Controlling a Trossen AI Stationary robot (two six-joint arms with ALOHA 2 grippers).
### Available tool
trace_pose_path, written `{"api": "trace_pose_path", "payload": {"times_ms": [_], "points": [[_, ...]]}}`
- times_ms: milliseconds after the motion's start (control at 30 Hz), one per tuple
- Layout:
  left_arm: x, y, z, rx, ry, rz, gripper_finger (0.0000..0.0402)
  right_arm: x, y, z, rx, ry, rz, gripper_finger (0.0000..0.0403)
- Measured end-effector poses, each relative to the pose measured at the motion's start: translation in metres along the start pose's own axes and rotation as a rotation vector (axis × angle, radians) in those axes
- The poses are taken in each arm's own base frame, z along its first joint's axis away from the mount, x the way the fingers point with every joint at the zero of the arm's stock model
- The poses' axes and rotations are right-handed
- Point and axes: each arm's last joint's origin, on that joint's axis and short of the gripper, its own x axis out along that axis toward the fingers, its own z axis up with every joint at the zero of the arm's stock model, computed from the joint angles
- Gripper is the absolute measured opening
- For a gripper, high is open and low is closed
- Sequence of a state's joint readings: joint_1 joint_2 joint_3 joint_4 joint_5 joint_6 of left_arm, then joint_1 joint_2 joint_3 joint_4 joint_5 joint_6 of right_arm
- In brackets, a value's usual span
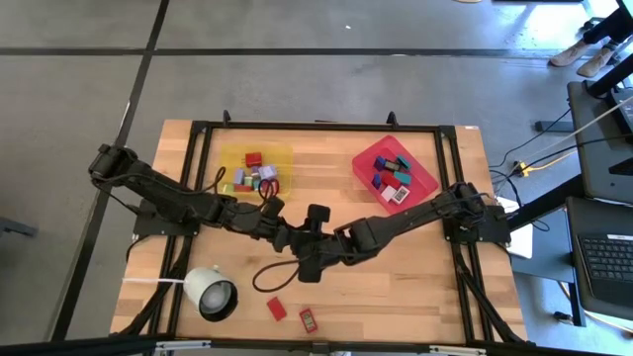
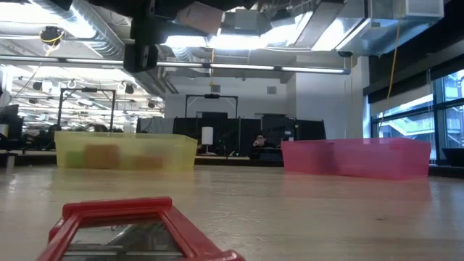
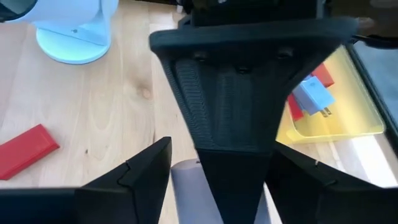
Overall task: Pick & Place Office items
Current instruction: Put the pink charger adapter into the yellow bin
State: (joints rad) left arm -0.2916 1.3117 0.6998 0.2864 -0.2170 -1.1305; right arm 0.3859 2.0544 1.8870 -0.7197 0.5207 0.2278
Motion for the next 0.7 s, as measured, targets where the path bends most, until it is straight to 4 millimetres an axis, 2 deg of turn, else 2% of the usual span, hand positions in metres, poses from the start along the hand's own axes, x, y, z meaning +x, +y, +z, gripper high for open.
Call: {"api": "trace_pose_path", "payload": {"times_ms": [333, 500, 700], "points": [[0.000, 0.000, 0.000, 0.010, 0.002, 0.000, 0.0130, -0.004, 0.000, 0.001, 0.031, 0.019, 0.091, 0.0307], [0.000, 0.000, 0.001, 0.018, -0.003, 0.001, 0.0130, -0.030, -0.012, 0.001, 0.023, 0.056, 0.102, 0.0321], [0.002, 0.008, 0.008, 0.088, -0.025, 0.062, 0.0130, -0.064, -0.035, -0.002, 0.157, 0.149, 0.135, 0.0322]]}}
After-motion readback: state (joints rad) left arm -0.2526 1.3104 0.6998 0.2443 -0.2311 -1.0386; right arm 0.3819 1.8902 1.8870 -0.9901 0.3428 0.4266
